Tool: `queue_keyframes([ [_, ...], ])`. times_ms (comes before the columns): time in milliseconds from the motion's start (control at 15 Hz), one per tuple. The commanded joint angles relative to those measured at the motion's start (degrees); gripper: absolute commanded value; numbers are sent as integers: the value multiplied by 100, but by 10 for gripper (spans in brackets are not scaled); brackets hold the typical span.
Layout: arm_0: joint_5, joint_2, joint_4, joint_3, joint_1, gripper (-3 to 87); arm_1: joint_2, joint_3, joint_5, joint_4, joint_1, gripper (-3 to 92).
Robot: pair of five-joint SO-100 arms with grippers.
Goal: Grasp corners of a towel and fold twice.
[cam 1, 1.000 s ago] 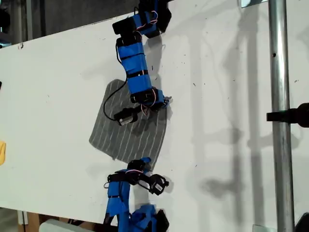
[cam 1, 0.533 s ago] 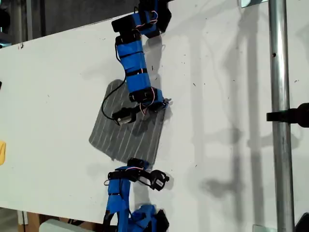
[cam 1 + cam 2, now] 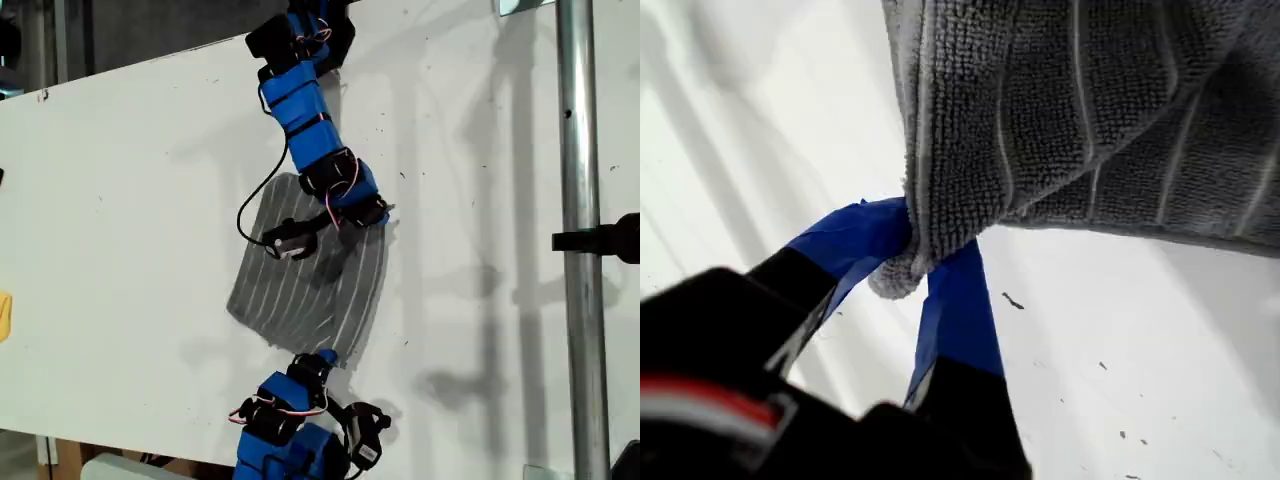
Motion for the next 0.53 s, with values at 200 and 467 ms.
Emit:
queue_keyframes([
  [200,1802,-167,-536,-308,-1793,-28,1969,2074,211,519,1187,-2],
  [467,3357,-1626,-835,-1661,-3173,-28,2232,2549,-870,369,2593,-2],
])
